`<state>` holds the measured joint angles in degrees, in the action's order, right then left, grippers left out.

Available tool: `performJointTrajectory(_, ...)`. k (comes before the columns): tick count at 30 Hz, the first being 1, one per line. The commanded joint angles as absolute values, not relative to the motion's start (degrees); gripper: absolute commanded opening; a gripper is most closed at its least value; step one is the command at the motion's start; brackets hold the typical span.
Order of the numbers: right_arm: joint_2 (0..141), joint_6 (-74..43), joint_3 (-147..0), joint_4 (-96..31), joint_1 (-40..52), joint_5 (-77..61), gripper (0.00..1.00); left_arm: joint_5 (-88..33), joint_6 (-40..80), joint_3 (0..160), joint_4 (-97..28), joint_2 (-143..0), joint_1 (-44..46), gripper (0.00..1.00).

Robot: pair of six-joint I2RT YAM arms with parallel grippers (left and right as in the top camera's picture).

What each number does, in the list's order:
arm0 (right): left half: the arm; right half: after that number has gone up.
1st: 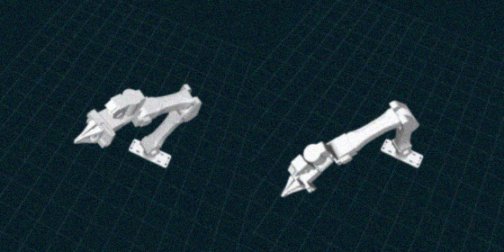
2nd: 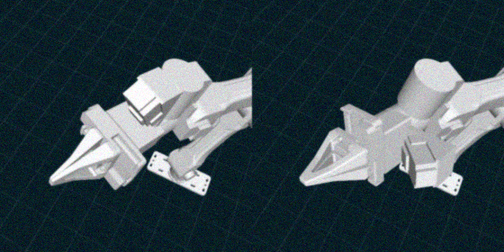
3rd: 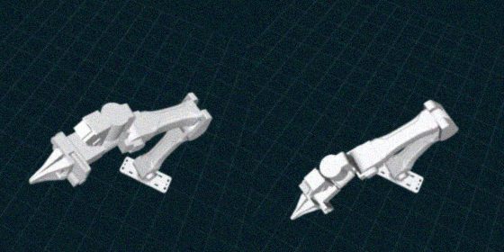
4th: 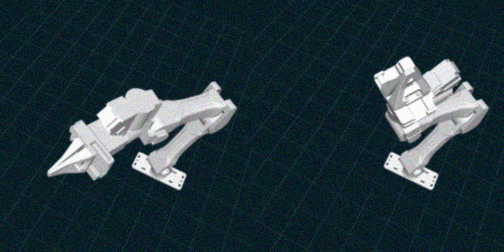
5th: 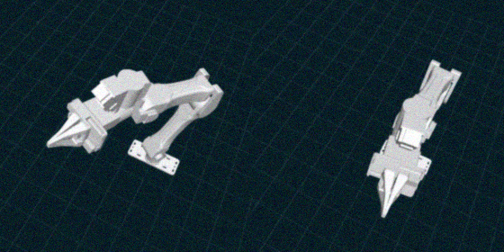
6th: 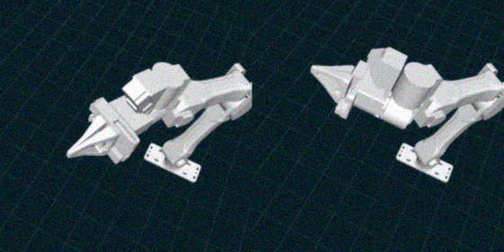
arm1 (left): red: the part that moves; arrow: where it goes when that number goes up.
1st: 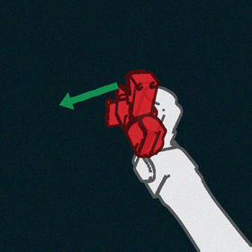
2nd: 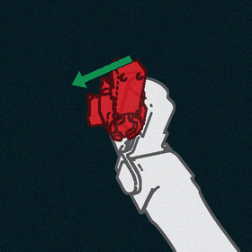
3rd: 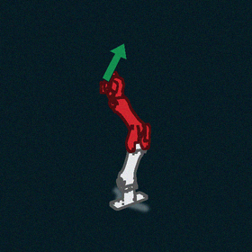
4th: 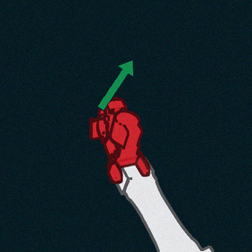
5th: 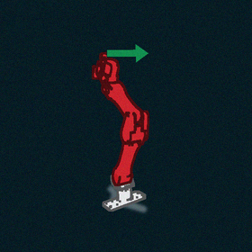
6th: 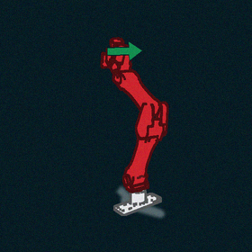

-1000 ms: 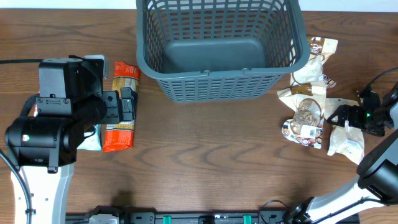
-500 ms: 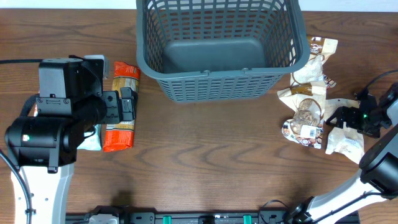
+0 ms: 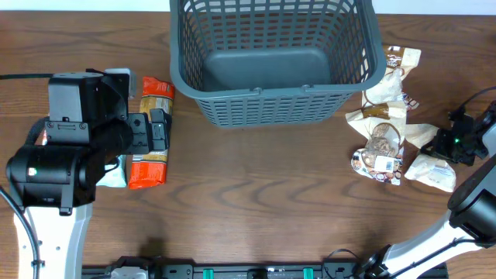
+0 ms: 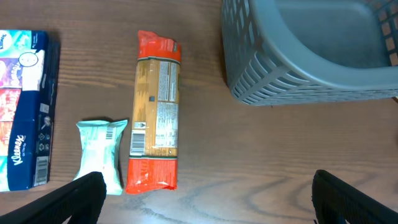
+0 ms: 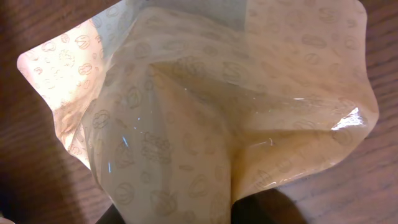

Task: Pack container
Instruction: 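Grasp a beige pouch with the right gripper, then lift the pouch and carry it over the grey basket, release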

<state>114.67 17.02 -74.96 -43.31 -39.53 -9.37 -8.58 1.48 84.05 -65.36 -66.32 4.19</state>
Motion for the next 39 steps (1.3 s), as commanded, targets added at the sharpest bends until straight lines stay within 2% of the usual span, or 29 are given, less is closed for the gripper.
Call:
performJointTrajectory(1,117.4,12.0,-74.1,-42.7,-39.4,-7.9,0.01,-7.9,1.6,84.7,-65.3,-66.6,3.9,0.99)
performJointTrajectory(8,111.9,6.3,-77.9,-42.7,-39.3,-9.9,0.01,-7.9,1.6,84.7,-65.1,-66.6,3.9,0.99)
performJointTrajectory(17,96.8,4.3,-93.8,-43.4,-35.2,-17.3,0.01,-7.9,1.5,84.7,-63.7,-66.6,3.9,0.99)
performJointTrajectory(25,91.3,4.2,-108.9,-37.5,-17.9,-18.9,0.01,-7.9,1.5,84.7,-63.7,-66.6,3.9,0.99)
performJointTrajectory(32,93.4,-2.3,-110.2,-25.7,-2.4,-18.6,0.01,-7.9,1.5,84.7,-63.8,-66.6,3.9,0.99)
performJointTrajectory(39,103.6,-3.2,-110.2,-29.8,7.3,-18.4,0.01,-7.9,1.5,84.7,-63.8,-66.6,3.9,0.99)
